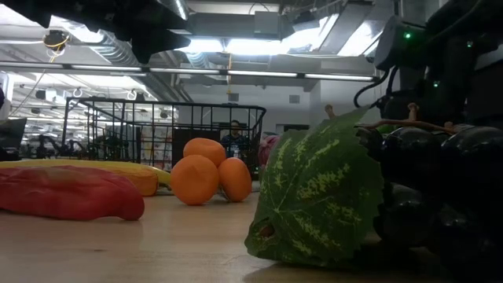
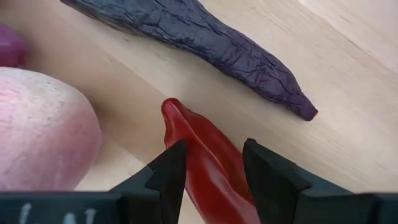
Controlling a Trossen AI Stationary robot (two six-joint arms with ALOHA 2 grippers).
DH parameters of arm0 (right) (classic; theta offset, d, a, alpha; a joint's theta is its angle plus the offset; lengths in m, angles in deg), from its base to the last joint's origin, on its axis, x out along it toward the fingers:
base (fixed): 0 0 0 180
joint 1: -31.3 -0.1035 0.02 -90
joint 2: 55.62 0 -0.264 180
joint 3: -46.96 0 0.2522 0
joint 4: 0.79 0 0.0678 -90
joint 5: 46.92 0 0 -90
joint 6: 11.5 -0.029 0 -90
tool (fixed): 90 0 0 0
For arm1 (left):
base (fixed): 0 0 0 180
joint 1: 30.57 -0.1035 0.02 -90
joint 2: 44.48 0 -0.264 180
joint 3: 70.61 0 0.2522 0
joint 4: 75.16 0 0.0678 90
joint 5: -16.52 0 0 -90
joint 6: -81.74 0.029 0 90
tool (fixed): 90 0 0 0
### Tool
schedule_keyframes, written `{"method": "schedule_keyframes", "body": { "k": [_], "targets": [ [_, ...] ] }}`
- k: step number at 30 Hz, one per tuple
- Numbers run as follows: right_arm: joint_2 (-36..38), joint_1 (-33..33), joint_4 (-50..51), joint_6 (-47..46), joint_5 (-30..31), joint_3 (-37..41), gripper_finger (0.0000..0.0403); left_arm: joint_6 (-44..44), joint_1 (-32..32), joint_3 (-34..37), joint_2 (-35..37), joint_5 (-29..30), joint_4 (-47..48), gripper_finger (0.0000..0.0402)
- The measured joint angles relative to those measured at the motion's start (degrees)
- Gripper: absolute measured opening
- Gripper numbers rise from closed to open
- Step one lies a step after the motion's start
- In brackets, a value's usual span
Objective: Build produce basket
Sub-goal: Put the right red chili pepper into the wire basket
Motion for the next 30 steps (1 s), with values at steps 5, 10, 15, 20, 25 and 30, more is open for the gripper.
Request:
{"method": "schedule_keyframes", "body": {
  "k": [5, 10, 15, 20, 25, 30],
  "targets": [
    [0.71, 0.00, -2.73, -3.14, 0.00, 0.00, 0.0158, 0.00, 0.00, 0.00, 0.00, 0.00, 0.00, 0.0199],
    [1.60, 0.00, -2.98, -2.99, -0.02, -1.32, 0.0158, 0.00, 0.00, 0.02, 0.00, 0.00, 0.04, 0.0199],
    [1.80, 0.00, 0.48, 8.90, -0.57, -4.84, 0.0158, 0.00, 0.00, 0.02, 0.00, 0.00, 0.04, 0.0199],
    [1.80, 0.00, 0.95, 21.34, -0.62, -6.09, 0.0158, 0.00, 0.00, 0.02, 0.00, 0.00, 0.11, 0.0199],
    [1.77, 0.00, 7.07, 20.84, -0.64, -6.10, 0.0158, 0.00, 0.00, 0.02, 0.00, 0.00, 0.13, 0.0199],
    [1.75, -0.17, 10.28, 20.09, -4.86, -6.10, 0.0158, 0.00, 0.00, 0.02, 0.00, -0.02, 0.13, 0.0199]
  ]
}}
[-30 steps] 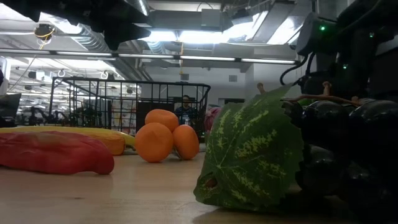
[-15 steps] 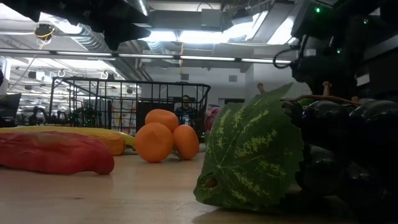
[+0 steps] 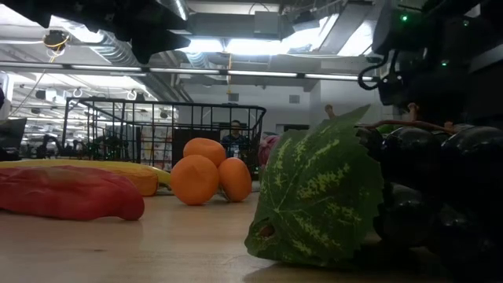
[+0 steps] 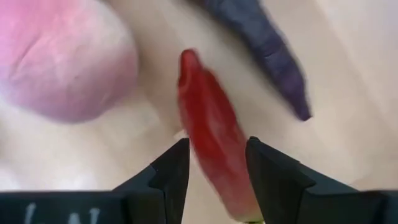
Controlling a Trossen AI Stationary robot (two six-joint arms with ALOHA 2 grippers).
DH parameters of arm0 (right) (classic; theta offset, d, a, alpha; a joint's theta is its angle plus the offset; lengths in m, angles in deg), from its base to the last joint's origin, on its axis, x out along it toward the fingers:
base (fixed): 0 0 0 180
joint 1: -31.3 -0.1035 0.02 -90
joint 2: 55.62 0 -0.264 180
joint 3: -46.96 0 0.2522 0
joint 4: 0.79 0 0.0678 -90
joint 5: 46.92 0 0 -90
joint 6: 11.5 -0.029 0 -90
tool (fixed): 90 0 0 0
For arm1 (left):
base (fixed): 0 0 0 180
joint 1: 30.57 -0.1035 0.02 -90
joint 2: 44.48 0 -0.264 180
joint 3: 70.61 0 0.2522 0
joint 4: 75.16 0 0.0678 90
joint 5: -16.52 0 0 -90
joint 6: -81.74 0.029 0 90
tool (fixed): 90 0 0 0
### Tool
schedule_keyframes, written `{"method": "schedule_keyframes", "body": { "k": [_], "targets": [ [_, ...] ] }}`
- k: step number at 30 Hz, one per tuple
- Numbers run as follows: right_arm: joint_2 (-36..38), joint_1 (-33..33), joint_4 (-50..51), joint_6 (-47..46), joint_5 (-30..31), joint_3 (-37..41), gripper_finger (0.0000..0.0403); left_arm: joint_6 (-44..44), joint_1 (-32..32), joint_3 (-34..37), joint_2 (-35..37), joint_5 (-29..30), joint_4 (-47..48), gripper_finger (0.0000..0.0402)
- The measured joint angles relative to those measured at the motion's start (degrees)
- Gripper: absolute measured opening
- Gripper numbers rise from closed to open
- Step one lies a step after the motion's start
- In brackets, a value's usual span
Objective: Build produce basket
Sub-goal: Put the right red chili pepper into the wire basket
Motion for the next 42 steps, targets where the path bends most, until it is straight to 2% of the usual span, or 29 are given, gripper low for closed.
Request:
{"method": "schedule_keyframes", "body": {
  "k": [5, 22, 27, 34, 42],
  "targets": [
    [-0.28, -0.61, 0.04, 2.79, -0.73, 0.00, 0.0158, 0.00, 0.00, 0.00, 0.00, 0.01, 0.06, 0.0199],
    [-4.42, -0.69, -0.84, 2.82, 0.16, 2.53, 0.0158, 0.00, 0.00, 0.00, 0.00, 0.02, 0.31, 0.0199],
    [-5.39, -0.62, -1.59, 2.80, -1.79, 2.48, 0.0159, 0.02, 0.00, 0.00, 0.00, 0.02, 0.31, 0.0199],
    [-5.73, -0.68, -4.89, 3.85, -8.82, 2.71, 0.0159, 0.00, 0.00, 0.00, 0.00, 0.00, 0.31, 0.0199],
    [-5.75, -0.71, -5.53, 0.53, -4.96, 2.71, 0.0159, 0.01, 0.00, 0.00, 0.00, 0.00, 0.31, 0.0199]
  ]
}}
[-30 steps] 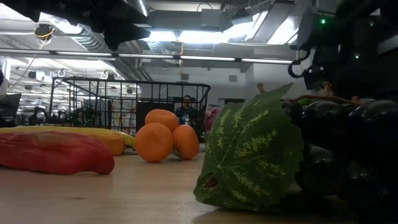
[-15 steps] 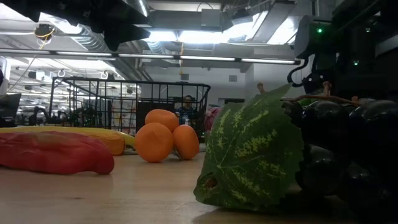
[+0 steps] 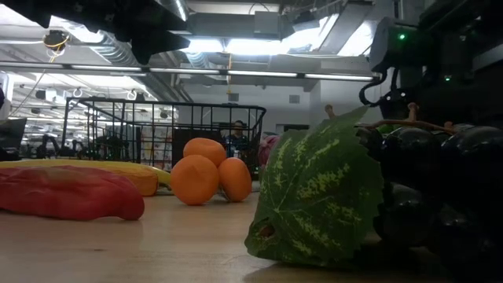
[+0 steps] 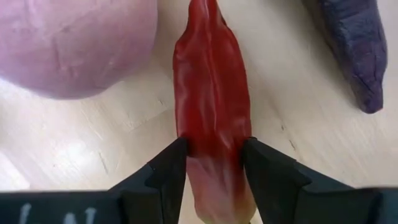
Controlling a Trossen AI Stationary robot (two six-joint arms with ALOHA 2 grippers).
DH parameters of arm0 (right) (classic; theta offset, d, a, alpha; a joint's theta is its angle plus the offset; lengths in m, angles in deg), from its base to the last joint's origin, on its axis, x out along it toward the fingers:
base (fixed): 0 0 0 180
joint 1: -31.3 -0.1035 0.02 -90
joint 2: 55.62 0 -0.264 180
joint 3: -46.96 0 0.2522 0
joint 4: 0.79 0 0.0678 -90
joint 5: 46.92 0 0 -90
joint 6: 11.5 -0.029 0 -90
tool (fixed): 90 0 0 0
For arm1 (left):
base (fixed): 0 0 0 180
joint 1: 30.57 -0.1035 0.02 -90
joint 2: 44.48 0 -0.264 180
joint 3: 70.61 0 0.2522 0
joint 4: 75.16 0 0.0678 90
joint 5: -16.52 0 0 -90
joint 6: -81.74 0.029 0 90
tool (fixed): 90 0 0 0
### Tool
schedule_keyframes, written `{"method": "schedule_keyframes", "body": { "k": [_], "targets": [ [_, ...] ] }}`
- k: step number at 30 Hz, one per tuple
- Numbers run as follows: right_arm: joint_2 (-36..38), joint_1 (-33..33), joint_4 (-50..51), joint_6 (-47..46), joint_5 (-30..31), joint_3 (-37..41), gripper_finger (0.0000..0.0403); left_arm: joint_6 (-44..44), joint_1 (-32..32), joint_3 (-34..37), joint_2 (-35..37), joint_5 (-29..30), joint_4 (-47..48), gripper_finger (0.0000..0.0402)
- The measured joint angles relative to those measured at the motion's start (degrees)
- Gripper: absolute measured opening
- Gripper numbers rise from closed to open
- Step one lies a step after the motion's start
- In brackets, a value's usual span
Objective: Build produce basket
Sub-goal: Put the right red chili pepper into the wire basket
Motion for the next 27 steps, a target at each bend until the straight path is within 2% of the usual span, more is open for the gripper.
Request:
{"method": "schedule_keyframes", "body": {
  "k": [3, 14, 23, 27],
  "targets": [
    [-0.66, 0.02, -0.16, -6.81, 5.12, -0.07, 0.0159, 0.00, 0.00, 0.00, 0.00, -0.01, 0.00, 0.0199],
    [-4.14, 0.02, -0.21, -25.72, 12.02, -0.26, 0.0159, 0.01, 0.00, 0.00, 0.00, 0.01, 0.00, 0.0199],
    [-4.47, 0.02, -0.97, -26.20, 13.31, -0.15, 0.0158, 0.01, 0.00, 0.00, 0.00, -0.01, 0.02, 0.0199],
    [-4.48, 0.02, -1.07, -27.10, 13.09, -0.13, 0.0142, 0.01, 0.00, 0.00, 0.00, -0.01, 0.02, 0.0199]
  ]
}}
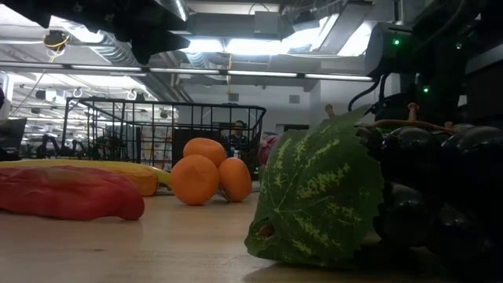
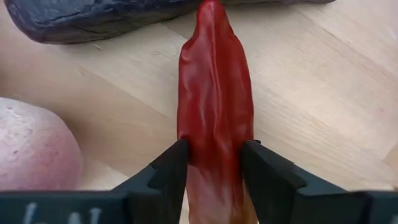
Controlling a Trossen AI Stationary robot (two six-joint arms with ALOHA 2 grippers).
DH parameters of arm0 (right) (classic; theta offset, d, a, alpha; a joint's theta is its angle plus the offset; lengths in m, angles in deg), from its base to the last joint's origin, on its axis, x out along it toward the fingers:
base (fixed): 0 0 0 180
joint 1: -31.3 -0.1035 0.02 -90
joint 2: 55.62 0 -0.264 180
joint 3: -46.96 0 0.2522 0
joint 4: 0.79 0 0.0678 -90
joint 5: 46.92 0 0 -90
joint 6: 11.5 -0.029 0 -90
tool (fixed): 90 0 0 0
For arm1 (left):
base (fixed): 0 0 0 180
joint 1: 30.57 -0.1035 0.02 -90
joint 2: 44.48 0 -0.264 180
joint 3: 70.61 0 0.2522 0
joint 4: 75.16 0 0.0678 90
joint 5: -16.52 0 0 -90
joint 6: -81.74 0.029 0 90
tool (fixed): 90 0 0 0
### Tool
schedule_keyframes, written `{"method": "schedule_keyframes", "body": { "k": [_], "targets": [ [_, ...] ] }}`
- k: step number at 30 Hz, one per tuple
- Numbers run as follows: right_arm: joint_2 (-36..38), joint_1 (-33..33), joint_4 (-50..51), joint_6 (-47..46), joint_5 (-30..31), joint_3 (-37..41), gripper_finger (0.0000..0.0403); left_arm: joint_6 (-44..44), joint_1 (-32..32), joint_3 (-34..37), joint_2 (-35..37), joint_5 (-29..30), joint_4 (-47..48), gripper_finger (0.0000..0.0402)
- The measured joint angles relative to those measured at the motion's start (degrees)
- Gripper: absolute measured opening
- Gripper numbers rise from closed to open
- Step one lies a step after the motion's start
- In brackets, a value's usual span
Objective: Build produce basket
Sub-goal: Put the right red chili pepper into the wire basket
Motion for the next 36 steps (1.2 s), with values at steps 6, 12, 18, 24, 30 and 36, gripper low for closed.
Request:
{"method": "schedule_keyframes", "body": {
  "k": [6, 12, 18, 24, 30, 36],
  "targets": [
    [-0.03, 0.02, -0.51, -3.85, 0.78, 0.02, 0.0080, 0.00, 0.00, 0.00, 0.00, 0.00, 0.01, 0.0199],
    [0.59, 0.04, 0.31, -1.94, 1.46, -0.85, 0.0018, 0.00, 0.00, 0.00, 0.00, 0.00, 0.01, 0.0199],
    [1.43, 0.08, 4.73, 1.68, 5.64, -6.98, 0.0011, 0.00, 0.00, 0.00, -0.02, 0.00, 0.05, 0.0199],
    [1.53, 0.04, 8.24, 4.57, 7.50, -10.80, 0.0004, 0.00, 0.00, 0.00, -0.02, 0.00, 0.81, 0.0199],
    [1.56, 0.04, 7.82, 10.08, 12.09, -15.86, 0.0004, 0.00, 0.02, 0.00, -0.02, 0.00, 1.67, 0.0199],
    [1.56, 0.04, -2.00, 22.90, 16.08, -21.39, 0.0004, 0.00, 0.00, 0.00, -0.02, 0.00, 1.86, 0.0199]
  ]
}}
